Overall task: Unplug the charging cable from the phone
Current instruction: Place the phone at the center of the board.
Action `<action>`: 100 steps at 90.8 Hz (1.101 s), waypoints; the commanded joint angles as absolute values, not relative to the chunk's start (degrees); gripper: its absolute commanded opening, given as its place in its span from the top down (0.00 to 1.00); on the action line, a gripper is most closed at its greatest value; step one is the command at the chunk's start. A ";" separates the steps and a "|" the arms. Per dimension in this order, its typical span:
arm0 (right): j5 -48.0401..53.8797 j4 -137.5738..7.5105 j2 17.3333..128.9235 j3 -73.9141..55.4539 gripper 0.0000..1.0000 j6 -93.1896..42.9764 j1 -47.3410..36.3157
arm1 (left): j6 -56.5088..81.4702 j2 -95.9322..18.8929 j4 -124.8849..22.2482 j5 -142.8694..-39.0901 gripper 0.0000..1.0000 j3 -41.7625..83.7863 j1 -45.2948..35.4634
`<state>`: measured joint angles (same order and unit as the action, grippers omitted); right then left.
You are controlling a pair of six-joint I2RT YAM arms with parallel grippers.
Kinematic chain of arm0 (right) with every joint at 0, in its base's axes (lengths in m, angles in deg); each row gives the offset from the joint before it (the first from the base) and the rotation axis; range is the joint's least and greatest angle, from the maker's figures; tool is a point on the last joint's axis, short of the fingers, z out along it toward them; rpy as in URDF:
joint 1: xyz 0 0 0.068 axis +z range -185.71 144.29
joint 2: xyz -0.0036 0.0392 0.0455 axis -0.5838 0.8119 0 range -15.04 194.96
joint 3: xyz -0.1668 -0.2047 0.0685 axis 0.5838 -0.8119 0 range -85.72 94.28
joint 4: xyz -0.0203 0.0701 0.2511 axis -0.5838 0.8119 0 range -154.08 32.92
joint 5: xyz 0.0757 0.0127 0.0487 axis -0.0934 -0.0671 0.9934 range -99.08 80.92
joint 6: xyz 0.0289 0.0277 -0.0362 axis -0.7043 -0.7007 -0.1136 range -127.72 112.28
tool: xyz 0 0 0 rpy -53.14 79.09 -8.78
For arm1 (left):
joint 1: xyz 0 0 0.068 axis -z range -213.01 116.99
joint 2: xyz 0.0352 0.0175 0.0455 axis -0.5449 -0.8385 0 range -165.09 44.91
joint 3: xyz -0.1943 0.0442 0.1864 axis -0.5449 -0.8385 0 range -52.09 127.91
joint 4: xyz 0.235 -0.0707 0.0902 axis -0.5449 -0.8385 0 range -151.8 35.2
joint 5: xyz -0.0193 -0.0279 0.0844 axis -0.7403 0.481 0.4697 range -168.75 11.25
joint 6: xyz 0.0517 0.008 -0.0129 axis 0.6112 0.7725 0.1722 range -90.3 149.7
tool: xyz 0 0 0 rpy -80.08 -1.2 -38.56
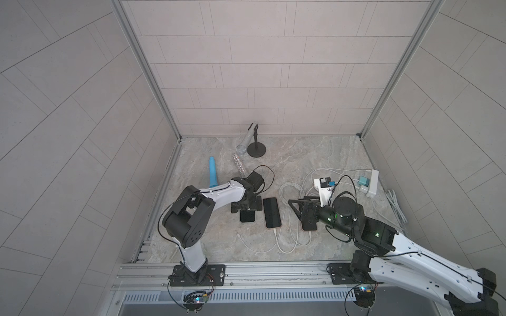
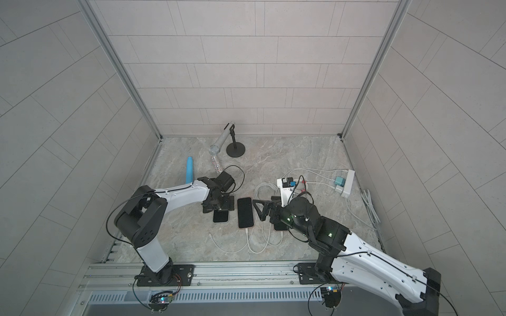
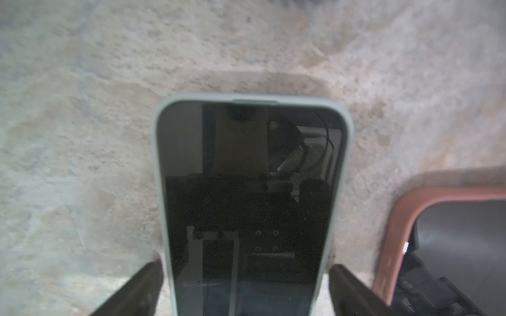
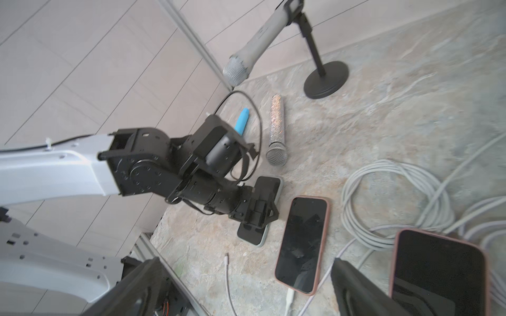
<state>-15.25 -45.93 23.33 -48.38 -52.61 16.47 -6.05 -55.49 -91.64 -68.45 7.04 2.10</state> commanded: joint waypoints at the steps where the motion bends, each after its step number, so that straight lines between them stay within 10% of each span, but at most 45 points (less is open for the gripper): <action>1: -10.80 -42.18 21.02 -50.68 0.00 -51.12 12.85 | -5.56 -54.54 -92.42 -68.97 0.00 6.40 1.88; 100: -10.39 -32.79 17.27 -54.88 0.00 -51.09 2.25 | -5.32 -47.69 -99.57 -79.04 0.00 14.19 11.67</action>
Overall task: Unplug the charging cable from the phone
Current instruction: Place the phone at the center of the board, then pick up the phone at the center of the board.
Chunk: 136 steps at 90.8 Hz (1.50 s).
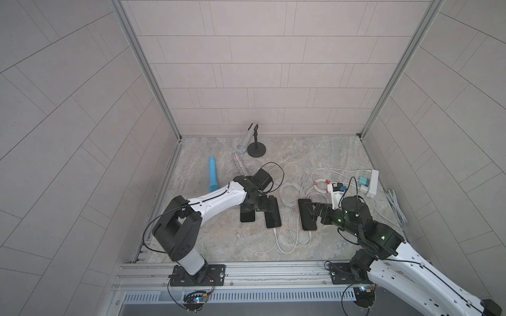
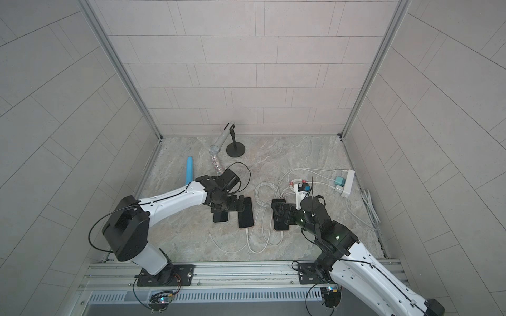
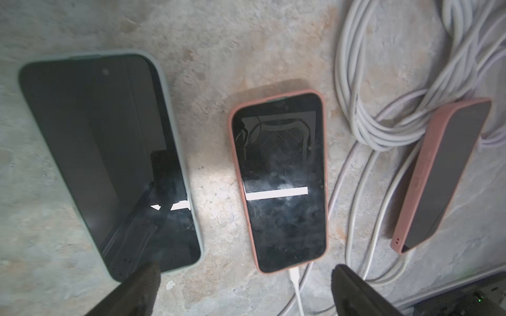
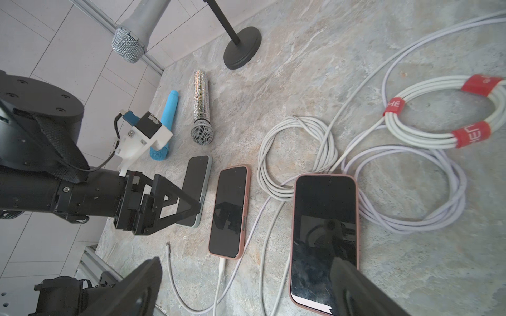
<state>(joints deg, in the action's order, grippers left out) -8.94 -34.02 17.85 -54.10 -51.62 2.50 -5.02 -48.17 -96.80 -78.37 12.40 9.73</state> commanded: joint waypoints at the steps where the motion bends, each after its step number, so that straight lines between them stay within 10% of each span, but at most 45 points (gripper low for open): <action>1: -10.40 -32.79 17.29 -54.92 0.00 -51.12 2.25 | -5.43 -47.80 -99.60 -78.98 0.00 14.31 11.92; 136: -6.79 -40.72 19.26 -61.11 0.00 -56.01 2.17 | -15.10 -70.98 -104.02 -71.81 0.04 29.70 15.05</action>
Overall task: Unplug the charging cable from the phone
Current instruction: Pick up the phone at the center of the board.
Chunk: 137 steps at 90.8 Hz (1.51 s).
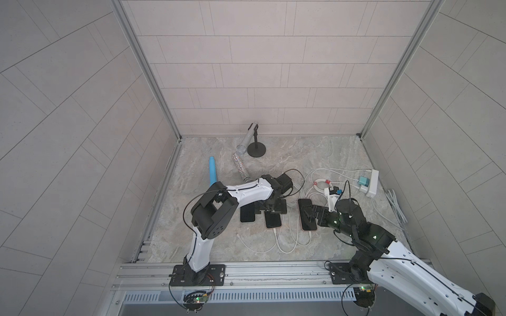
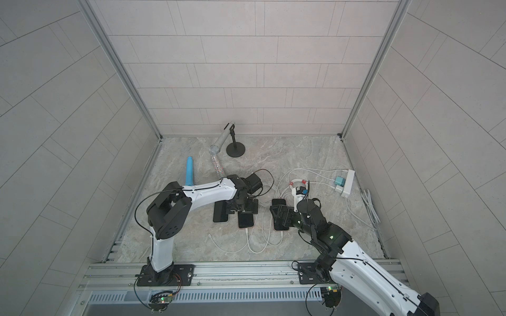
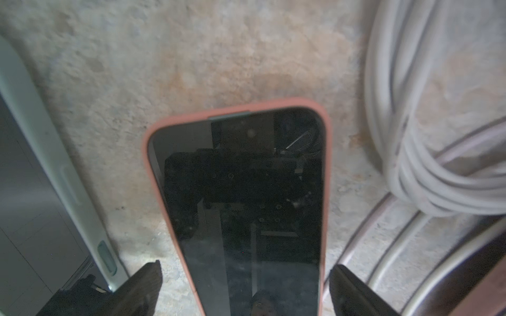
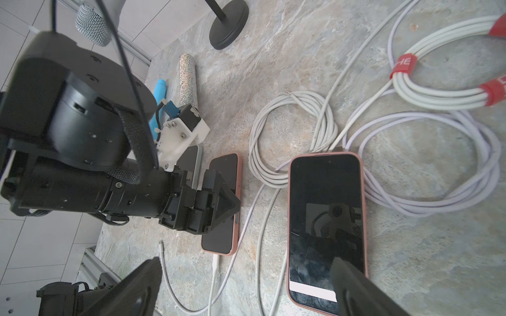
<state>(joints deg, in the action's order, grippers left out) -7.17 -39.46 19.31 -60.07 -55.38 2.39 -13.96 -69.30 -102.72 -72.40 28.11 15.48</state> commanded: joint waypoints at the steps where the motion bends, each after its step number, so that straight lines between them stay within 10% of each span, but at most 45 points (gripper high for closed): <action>1: -6.75 -40.75 19.30 -61.11 0.00 -56.04 2.17 | -15.11 -71.09 -104.02 -71.85 0.04 29.76 14.97; 54: -6.33 -41.15 19.31 -61.39 0.00 -56.04 2.17 | -15.78 -73.24 -102.38 -73.47 0.22 28.89 14.07; 137: -5.03 -40.07 19.43 -59.55 0.04 -55.30 2.17 | -12.47 -68.14 -101.25 -73.00 1.00 28.41 13.98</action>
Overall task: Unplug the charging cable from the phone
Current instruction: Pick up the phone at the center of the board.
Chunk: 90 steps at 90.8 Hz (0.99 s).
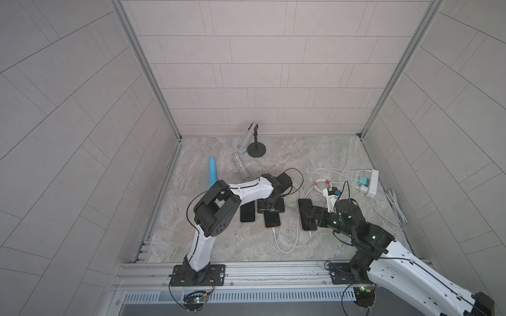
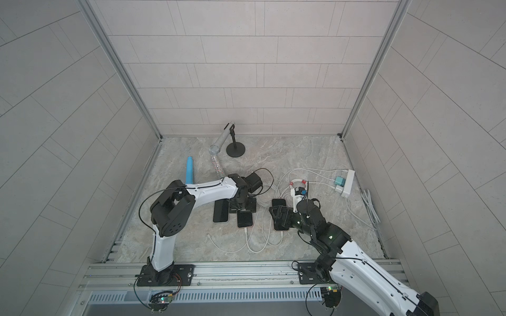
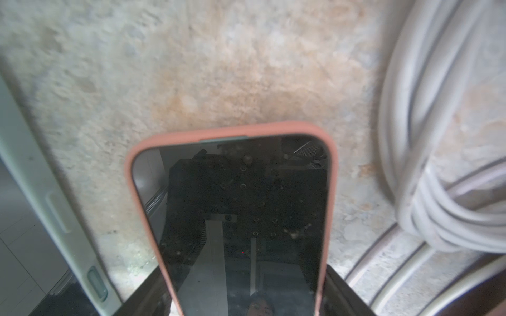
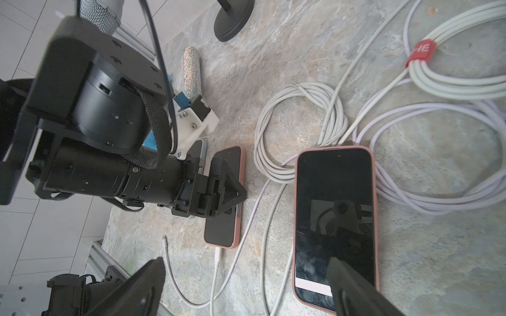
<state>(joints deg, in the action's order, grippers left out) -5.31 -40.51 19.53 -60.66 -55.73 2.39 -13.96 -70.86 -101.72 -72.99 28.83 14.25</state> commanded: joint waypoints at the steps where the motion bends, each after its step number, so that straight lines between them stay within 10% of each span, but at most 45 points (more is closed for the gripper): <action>1: -5.03 -40.04 19.42 -59.45 0.04 -55.29 2.17 | -12.44 -68.08 -101.27 -72.98 1.00 28.41 13.99; 90: 13.38 -59.34 29.66 -66.40 0.21 -61.24 2.45 | -9.26 -60.55 -104.77 -72.46 1.00 31.34 14.05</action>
